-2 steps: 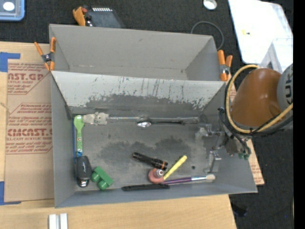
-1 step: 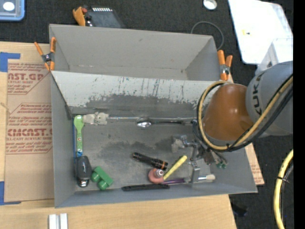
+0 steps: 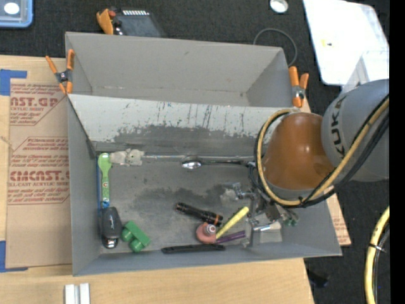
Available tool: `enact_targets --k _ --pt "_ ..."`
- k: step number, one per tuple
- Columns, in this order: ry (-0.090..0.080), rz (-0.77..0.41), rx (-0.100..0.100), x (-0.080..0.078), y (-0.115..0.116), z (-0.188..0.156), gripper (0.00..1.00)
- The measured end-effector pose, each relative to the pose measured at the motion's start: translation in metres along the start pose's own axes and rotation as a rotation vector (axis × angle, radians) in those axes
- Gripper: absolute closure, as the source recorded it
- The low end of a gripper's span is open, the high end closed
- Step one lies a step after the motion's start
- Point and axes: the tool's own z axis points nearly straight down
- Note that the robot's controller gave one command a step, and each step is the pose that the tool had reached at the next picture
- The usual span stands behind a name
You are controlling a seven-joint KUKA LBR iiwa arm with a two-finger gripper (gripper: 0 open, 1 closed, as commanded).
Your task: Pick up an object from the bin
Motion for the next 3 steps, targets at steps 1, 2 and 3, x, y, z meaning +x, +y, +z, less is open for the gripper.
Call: enact_targets --k 1,2,3 --pt "-0.003 -0.352 -0.002 -0.019 0.034 -0.002 0.0" --pt "-0.019 -0.463 0.008 -0.001 0.004 0.03 0.0" --pt "-0.009 -0.901 -0.001 -0.018 0.01 0.031 1.0"
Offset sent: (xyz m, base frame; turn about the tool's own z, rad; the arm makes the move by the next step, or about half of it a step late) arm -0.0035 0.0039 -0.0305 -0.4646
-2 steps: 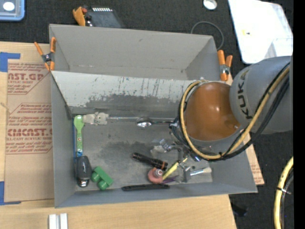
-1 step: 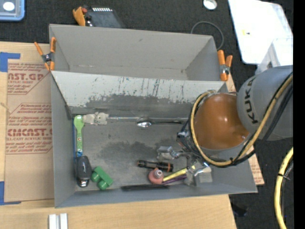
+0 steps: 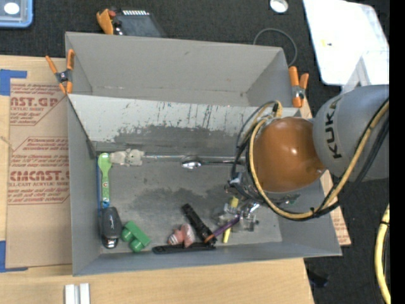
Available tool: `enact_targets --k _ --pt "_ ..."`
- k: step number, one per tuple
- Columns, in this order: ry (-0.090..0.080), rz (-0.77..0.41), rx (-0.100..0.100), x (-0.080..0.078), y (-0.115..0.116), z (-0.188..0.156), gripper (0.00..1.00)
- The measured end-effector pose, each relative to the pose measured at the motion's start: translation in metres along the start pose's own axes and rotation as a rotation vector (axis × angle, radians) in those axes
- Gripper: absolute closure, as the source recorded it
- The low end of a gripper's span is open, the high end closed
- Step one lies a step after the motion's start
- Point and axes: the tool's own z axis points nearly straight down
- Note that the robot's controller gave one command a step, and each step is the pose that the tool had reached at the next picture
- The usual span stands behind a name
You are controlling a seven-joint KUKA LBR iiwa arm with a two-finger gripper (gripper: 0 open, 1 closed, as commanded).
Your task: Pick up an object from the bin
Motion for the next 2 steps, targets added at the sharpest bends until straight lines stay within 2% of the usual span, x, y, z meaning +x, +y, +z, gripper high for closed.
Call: enact_targets --k 1,2 --pt "0.0 0.0 0.0 0.0 0.0 0.0 1.0" --pt "0.003 0.0 -0.01 0.0 0.003 -0.036 1.0"
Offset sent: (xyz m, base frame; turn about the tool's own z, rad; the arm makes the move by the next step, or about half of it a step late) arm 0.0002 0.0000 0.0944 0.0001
